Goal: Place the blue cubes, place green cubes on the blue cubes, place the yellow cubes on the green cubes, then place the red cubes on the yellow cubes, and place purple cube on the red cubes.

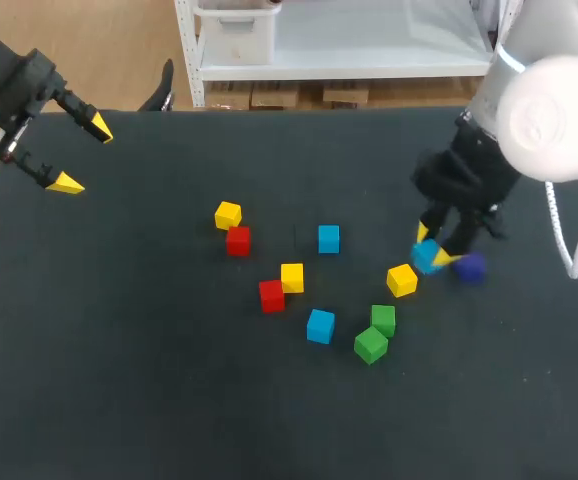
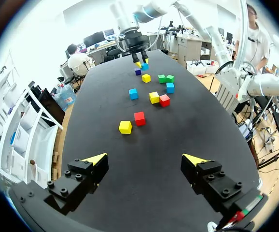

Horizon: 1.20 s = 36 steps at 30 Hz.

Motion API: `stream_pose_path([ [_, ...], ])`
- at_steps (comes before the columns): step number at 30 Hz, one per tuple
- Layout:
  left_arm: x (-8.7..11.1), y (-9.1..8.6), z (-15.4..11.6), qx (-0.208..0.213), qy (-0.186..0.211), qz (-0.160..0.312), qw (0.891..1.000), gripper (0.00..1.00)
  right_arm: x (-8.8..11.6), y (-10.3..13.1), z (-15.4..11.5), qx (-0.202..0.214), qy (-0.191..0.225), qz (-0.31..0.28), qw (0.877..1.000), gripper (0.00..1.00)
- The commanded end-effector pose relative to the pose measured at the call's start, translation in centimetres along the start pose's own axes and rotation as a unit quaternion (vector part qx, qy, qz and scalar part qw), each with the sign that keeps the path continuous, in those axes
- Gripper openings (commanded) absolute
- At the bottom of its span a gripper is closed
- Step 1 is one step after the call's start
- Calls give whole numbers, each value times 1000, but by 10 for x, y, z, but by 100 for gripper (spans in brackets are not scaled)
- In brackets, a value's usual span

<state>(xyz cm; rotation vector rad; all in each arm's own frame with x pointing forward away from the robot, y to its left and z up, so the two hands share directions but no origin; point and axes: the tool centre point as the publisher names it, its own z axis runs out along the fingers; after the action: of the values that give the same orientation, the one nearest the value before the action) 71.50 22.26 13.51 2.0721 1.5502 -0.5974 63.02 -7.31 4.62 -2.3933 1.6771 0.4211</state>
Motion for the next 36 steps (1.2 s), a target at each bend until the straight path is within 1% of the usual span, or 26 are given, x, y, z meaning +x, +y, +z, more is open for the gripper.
stream_pose_path([
  [1,0,0,0,-1,1,1,1000,100,-11,-26,1,56,-4,160,986,0],
  [6,0,0,0,-1,1,1,1000,100,-18,-55,8,69,9,184,980,0],
  [10,0,0,0,-1,1,1,1000,100,-19,-71,18,77,16,219,973,0],
  [12,0,0,0,-1,1,1,1000,100,-19,-76,24,78,13,234,969,0],
  [16,0,0,0,-1,1,1,1000,100,-20,-82,32,81,7,251,965,0],
  [20,0,0,0,-1,1,1,1000,100,-22,-84,37,83,7,253,964,0],
  [28,0,0,0,-1,1,1,1000,100,-25,-88,44,84,8,242,967,0],
  [36,0,0,0,-1,1,1,1000,100,-33,-93,51,79,6,223,972,0],
])
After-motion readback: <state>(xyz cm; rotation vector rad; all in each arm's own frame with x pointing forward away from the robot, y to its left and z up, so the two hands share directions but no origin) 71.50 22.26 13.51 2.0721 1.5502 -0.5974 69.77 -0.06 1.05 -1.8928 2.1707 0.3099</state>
